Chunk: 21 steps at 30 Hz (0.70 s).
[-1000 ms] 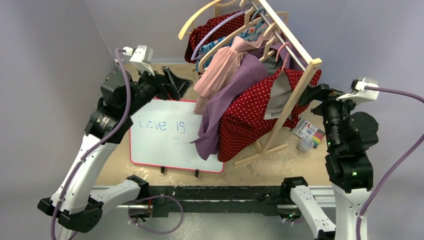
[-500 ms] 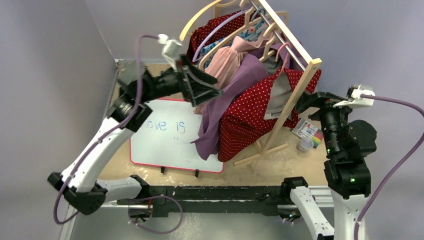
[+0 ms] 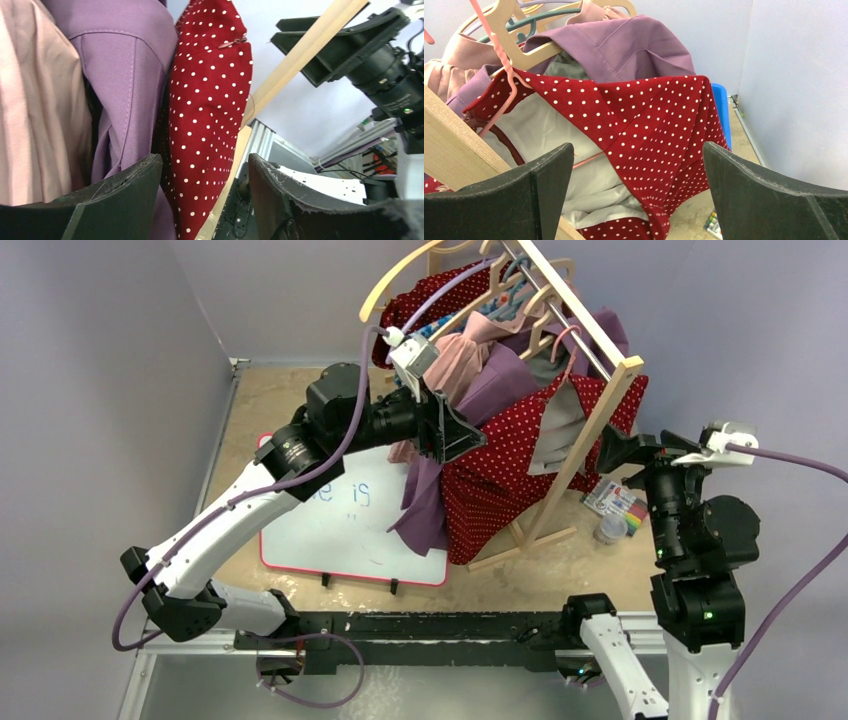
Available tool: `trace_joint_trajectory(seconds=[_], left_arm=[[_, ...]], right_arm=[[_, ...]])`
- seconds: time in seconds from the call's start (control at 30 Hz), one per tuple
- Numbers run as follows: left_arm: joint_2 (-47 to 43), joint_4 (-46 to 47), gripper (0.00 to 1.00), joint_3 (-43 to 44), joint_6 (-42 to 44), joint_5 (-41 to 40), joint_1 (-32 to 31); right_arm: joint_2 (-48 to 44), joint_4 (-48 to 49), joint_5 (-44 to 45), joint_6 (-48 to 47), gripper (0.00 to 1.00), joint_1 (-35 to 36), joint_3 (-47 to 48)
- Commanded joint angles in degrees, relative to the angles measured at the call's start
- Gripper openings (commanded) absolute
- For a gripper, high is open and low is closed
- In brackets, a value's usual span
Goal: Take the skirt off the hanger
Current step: Pick up the hanger from the clothesline.
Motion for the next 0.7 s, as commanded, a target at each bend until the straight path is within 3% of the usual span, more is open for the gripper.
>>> trace_joint_trajectory(seconds=[0.0, 0.17, 0.43, 0.67], left_arm=[[-0.3, -0.7, 0.6, 2.5, 2.8, -4.7, -1.5], [0.5, -2.3, 0.57, 5.3, 4.1, -8.5, -5.1], [5.6, -11.9, 0.52, 12.7, 10.7, -21.8, -12.7], [5.9, -12.8, 0.53, 12.5, 11.0, -27.1, -13.6]], right_arm=[[-1.2, 1.6, 2.3, -2.6, 0.99, -0.2, 0.1], [-1.7, 1.7, 2.2, -3.1, 0.99, -0.3, -0.6], [-1.8, 1.9, 1.9, -3.2, 0.99, -0.2, -0.9], [-2.7, 1.4, 1.9, -3.6, 0.99, -0.2, -0.4]])
